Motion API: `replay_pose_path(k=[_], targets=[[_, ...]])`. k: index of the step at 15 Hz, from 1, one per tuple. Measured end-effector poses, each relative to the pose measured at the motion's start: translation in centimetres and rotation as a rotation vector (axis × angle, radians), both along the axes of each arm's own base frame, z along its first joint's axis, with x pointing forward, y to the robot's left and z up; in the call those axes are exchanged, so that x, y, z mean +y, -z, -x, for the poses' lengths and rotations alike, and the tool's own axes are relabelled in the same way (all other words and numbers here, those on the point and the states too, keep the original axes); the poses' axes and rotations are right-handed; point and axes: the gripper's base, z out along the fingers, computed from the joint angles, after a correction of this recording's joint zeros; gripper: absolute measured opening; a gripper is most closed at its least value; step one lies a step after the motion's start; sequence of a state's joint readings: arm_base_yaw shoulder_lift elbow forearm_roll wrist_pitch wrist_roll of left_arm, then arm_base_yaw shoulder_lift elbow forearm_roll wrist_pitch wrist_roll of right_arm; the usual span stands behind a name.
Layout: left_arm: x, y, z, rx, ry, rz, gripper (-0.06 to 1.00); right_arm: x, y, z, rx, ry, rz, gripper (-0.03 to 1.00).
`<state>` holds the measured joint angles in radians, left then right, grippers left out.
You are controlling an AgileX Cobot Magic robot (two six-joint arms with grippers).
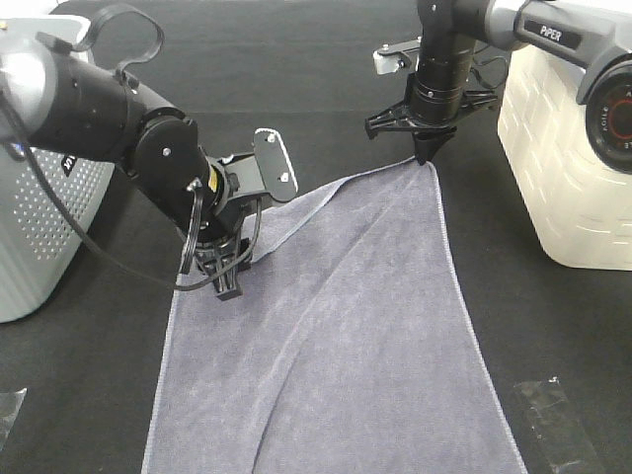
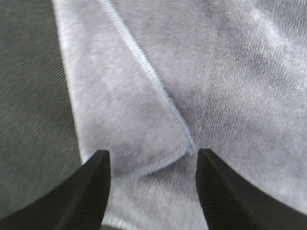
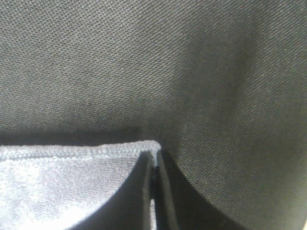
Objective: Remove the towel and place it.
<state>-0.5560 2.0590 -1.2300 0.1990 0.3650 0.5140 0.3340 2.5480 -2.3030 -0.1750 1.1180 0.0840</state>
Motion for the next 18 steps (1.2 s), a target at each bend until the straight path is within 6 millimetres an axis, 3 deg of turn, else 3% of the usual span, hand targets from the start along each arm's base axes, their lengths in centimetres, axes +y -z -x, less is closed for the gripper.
replay_pose_path(k=[10, 12, 17, 18], targets=[[-0.6, 2.1, -0.8, -0.012, 0.013, 0.014, 0.47, 0.0, 0.0, 0.0, 0.001, 0.0, -0.002, 0.0], [-0.6, 2.3, -0.8, -0.005, 0.012, 0.01, 0.37, 0.0, 0.0, 0.0, 0.001, 0.0, -0.002, 0.0], [-0.6, 2.0, -0.9, -0.006, -0.004, 0.02, 0.0, 0.0, 0.0, 0.0, 0.002, 0.0, -0.002, 0.0], [-0.7, 1.7, -0.9, -0.014, -0.009, 0.03, 0.0, 0.0, 0.0, 0.0, 0.002, 0.0, -0.002, 0.0]])
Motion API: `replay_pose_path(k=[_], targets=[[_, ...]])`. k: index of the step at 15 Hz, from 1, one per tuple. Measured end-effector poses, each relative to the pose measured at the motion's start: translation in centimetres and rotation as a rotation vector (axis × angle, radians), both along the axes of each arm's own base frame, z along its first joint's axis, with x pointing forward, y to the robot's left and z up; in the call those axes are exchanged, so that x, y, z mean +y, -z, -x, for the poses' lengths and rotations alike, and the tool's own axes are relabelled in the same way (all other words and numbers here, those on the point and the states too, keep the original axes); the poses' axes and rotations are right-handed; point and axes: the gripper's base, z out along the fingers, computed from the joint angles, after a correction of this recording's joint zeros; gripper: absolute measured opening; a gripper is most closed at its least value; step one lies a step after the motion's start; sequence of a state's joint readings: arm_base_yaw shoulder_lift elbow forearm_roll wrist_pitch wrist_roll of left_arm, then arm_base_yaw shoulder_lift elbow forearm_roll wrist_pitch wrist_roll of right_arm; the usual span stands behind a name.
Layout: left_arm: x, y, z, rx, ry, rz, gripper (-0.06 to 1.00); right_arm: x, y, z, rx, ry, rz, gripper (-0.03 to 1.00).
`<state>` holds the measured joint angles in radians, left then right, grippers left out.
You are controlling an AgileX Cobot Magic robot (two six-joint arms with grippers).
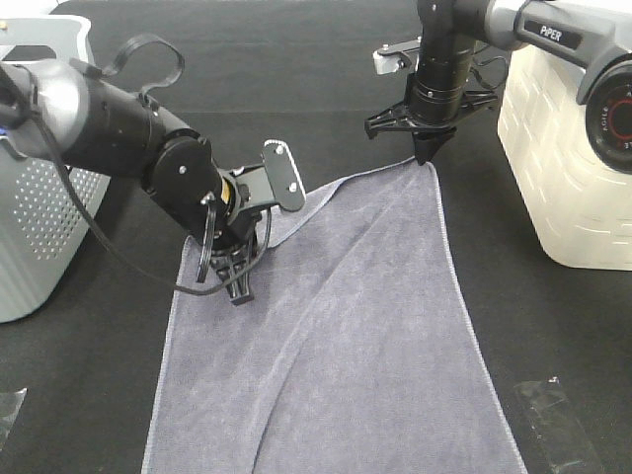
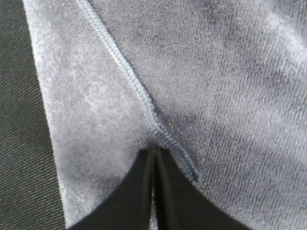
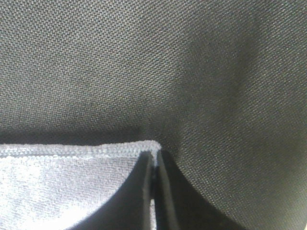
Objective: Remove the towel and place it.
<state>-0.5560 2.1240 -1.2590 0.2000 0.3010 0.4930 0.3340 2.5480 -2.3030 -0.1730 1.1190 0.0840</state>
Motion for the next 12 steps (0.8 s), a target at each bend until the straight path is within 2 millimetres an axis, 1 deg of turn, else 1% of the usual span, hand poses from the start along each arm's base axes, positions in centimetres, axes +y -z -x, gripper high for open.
replay_pose_path(k=[3, 4, 5, 6, 9, 10, 12], targets=[[0.0, -0.4, -0.1, -0.007, -0.031, 0.025, 0.0, 0.0, 0.0, 0.0, 0.0, 0.0, 0.0, 0.0], [0.0, -0.5, -0.1, -0.007, -0.057, 0.037, 0.0, 0.0, 0.0, 0.0, 0.002, 0.0, 0.001, 0.0], [0.3, -1.1, -0.5, -0.022, -0.116, 0.074, 0.0, 0.0, 0.0, 0.0, 0.002, 0.0, 0.002, 0.0], [0.8, -1.7, -1.0, -0.042, -0.17, 0.113, 0.0, 0.0, 0.0, 0.0, 0.002, 0.0, 0.003, 0.0], [3.5, -3.2, -2.9, -0.083, -0.353, 0.209, 0.0, 0.0, 0.0, 0.0, 0.002, 0.0, 0.004, 0.0], [3.5, -3.2, -2.9, -0.083, -0.353, 0.209, 0.0, 0.0, 0.0, 0.0, 0.002, 0.0, 0.004, 0.0], [4.9, -4.1, -4.5, -0.114, -0.469, 0.307, 0.0, -0.1, -0.1, 0.0, -0.002, -0.001, 0.01, 0.0]])
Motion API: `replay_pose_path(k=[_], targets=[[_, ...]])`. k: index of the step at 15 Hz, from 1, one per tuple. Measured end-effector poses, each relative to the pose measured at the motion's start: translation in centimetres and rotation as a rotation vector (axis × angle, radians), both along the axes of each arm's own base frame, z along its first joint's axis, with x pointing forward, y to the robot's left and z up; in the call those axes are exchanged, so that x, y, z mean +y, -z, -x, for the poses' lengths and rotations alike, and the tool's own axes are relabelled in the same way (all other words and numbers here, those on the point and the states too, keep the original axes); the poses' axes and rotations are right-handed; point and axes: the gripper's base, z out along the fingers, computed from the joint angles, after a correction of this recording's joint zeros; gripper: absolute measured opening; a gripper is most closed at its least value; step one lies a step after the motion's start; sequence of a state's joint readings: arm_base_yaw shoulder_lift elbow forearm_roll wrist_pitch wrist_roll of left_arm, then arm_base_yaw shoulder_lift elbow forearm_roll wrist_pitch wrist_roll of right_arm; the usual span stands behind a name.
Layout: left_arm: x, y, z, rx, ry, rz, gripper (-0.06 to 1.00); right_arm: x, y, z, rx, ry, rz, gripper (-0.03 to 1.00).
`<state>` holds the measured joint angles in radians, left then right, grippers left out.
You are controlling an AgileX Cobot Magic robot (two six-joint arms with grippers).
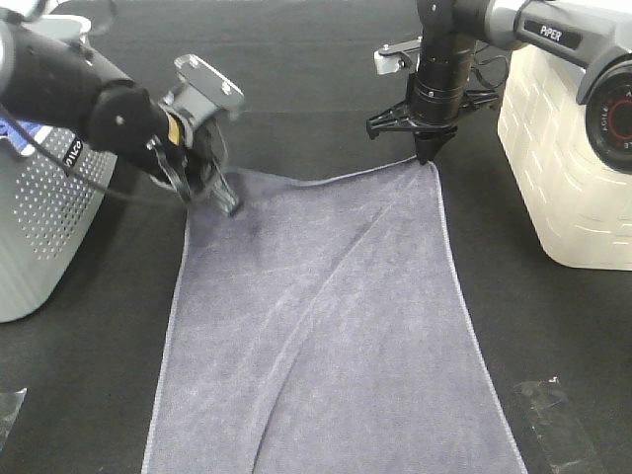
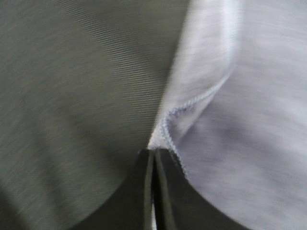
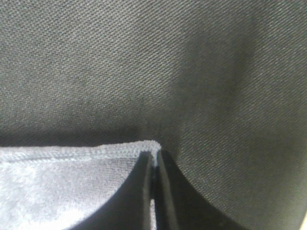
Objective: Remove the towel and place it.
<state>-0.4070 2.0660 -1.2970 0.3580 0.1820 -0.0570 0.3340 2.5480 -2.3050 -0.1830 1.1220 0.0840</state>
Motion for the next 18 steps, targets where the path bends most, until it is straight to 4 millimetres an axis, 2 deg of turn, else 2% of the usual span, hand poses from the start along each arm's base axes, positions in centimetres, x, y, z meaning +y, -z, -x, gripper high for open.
replay_pose_path(k=[3, 4, 7, 12, 14, 16, 18], targets=[[0.3, -1.9, -2.1, -0.104, -0.06, 0.122, 0.0, -0.1, -0.1, -0.3, -0.032, -0.009, 0.015, 0.0], [0.6, -2.0, -3.0, -0.12, -0.085, 0.149, 0.0, -0.1, -0.2, -0.5, -0.055, -0.015, 0.016, 0.0], [1.5, -1.2, -6.5, -0.13, -0.168, 0.177, 0.0, -0.1, -0.5, -1.4, -0.162, -0.041, 0.021, 0.0], [0.5, -0.5, -12.3, -0.202, -0.201, 0.181, 0.0, 0.3, -1.7, -3.5, -0.422, -0.088, 0.011, 0.0], [1.2, -0.5, -14.6, -0.253, -0.247, 0.23, 0.0, 0.4, -2.4, -4.4, -0.541, -0.118, -0.02, 0.0], [3.1, -0.1, -16.8, -0.303, -0.318, 0.296, 0.0, -0.6, -3.2, -5.6, -0.662, -0.095, -0.088, 0.0], [4.2, 0.0, -18.1, -0.364, -0.34, 0.357, 0.0, -1.3, -3.4, -6.4, -0.743, -0.102, -0.122, 0.0]])
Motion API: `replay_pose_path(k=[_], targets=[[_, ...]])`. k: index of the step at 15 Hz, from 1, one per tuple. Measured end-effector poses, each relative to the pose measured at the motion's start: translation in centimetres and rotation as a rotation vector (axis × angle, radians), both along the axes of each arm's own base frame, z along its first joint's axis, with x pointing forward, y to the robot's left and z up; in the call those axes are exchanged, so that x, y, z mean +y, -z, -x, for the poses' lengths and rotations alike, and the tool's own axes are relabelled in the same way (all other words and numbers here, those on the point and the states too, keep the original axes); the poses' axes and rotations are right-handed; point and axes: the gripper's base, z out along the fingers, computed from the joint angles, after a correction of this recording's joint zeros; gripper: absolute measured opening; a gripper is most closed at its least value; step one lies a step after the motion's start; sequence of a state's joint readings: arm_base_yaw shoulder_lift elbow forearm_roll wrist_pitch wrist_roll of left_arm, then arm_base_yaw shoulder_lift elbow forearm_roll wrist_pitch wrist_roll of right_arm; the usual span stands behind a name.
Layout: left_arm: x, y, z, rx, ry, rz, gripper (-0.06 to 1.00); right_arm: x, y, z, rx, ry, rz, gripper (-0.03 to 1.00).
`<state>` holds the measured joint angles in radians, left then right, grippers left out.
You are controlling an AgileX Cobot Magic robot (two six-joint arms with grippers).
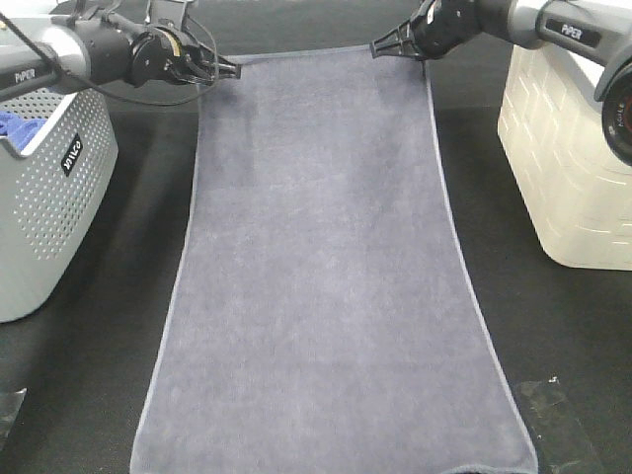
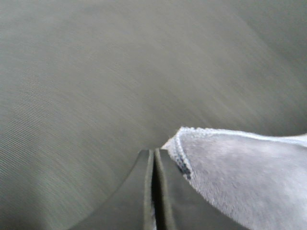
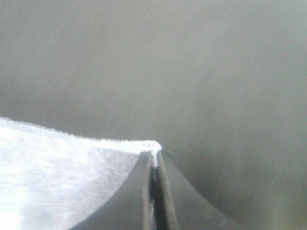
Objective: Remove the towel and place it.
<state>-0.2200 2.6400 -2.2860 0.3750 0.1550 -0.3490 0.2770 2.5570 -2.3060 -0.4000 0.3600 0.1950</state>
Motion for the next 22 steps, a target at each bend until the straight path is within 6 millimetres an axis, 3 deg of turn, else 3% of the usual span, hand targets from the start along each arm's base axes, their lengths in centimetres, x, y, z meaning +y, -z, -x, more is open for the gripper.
replay_pose_path(k=[4, 9, 10, 12, 13, 14, 15, 17, 19, 22], targets=[[0.5, 1.5, -1.1, -0.153, 0.042, 0.096, 0.0, -0.7, 2.8, -1.2, -0.069, -0.034, -0.018, 0.0], [0.3, 6.1, -1.1, -0.169, 0.08, 0.118, 0.0, -1.7, 5.8, -1.8, -0.065, -0.037, -0.019, 0.01], [0.4, 6.5, -1.0, -0.147, 0.072, 0.111, 0.04, -1.7, 6.6, -1.8, -0.054, -0.038, -0.017, 0.11], [0.5, 6.7, -1.0, -0.124, 0.059, 0.112, 0.24, -1.8, 6.9, -1.7, -0.037, -0.031, -0.013, 0.41], [0.5, 6.7, -1.0, -0.124, 0.059, 0.112, 0.24, -1.8, 6.9, -1.7, -0.037, -0.031, -0.013, 0.41], [0.5, 6.7, -1.0, -0.123, 0.057, 0.114, 0.39, -1.8, 7.0, -1.7, -0.035, -0.024, -0.022, 0.56], [0.5, 6.7, -1.0, -0.122, 0.053, 0.121, 0.5, -1.8, 6.9, -1.7, -0.031, -0.018, -0.027, 0.69], [0.6, 6.6, -1.1, -0.114, 0.023, 0.178, 0.62, -2.1, 7.2, -1.4, 0.023, 0.01, -0.009, 0.8], [0.7, 5.1, -1.1, -0.112, -0.015, 0.246, 0.63, -2.3, 6.9, -1.1, 0.077, 0.043, -0.013, 0.81], [0.6, 0.0, -1.0, -0.143, -0.026, 0.267, 0.63, -2.5, 4.0, -0.4, 0.141, 0.1, -0.074, 0.81]])
